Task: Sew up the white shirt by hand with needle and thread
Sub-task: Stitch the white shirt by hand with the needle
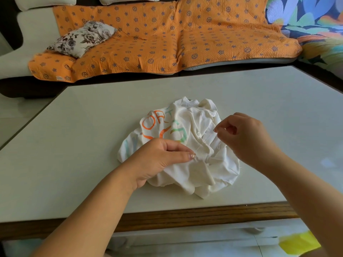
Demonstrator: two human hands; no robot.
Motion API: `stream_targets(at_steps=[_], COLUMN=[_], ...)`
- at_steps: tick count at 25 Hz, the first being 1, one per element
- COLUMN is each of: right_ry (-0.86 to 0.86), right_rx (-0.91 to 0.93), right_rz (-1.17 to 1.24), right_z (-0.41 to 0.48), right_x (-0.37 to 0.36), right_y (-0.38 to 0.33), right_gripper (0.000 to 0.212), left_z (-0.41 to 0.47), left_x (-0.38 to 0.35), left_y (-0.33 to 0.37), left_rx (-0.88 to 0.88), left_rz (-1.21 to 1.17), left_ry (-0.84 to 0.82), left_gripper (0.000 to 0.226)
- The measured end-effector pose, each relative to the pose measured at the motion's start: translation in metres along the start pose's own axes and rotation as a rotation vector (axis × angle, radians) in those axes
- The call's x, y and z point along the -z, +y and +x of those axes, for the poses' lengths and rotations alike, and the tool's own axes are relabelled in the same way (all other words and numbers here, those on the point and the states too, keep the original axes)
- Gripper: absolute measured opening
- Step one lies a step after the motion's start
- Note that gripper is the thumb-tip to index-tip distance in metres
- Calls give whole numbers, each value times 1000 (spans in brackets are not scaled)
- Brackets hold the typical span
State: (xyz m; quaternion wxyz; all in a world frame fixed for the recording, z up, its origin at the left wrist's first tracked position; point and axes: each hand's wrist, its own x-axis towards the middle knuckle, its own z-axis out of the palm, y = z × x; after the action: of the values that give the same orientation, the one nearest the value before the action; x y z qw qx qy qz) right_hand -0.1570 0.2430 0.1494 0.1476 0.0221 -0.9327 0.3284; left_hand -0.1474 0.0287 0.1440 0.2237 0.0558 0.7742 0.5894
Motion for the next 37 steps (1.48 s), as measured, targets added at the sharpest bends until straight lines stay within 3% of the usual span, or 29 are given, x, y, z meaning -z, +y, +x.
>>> stream_targets(at_steps=[4,6,8,12,15,25,28,31,34,37], right_ry=[-127,-85,-51,-448,-391,-420,-363,-252,-425,-528], right_rx=[-51,-58,2,109,37,-45,-59,-55,-95,-145], right_rz=[-47,-102,12,168,220,287,301,504,682,599], right_z=[2,2,-5,-30,-25,-21,-22,-25,-34,-39], right_x=[-2,-1,4,3,-2,2,8,20,23,15], right_y=[1,0,-6,-27,-21,-17,-20,-28,-36,-37], right_gripper=[22,31,34,25,8,8,12,26,19,12], left_z=[0,0,0,-1,-2,-3,-2,-2,-2,-2], left_x=[0,0,2,3,4,3,3,3,2,2], left_y=[0,0,0,0,0,2,2,2,2,1], left_rx=[-9,-28,-51,-89,-78,-126,-132,-127,-135,-136], left_rz=[-4,-26,-52,-73,-55,-141,-134,-159,-158,-160], left_ry=[3,26,45,21,-4,71,92,100,96,90], left_gripper=[7,9,18,24,31,20,20,16,13,15])
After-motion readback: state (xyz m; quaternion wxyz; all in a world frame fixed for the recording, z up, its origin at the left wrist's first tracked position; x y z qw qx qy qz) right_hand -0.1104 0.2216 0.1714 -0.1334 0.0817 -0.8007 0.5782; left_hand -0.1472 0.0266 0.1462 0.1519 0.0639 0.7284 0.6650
